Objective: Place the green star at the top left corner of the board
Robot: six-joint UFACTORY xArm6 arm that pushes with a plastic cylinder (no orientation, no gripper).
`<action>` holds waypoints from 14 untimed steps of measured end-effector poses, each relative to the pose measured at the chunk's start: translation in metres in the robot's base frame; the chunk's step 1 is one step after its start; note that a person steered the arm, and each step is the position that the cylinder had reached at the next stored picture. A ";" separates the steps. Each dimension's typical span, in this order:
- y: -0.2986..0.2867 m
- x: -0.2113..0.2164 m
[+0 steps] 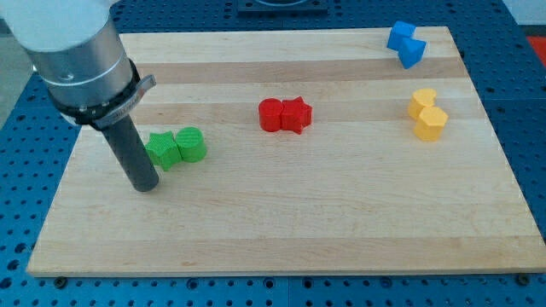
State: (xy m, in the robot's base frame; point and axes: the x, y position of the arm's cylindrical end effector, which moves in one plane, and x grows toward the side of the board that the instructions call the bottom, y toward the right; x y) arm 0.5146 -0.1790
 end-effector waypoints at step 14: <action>0.021 -0.160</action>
State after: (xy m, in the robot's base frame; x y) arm 0.3544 -0.1576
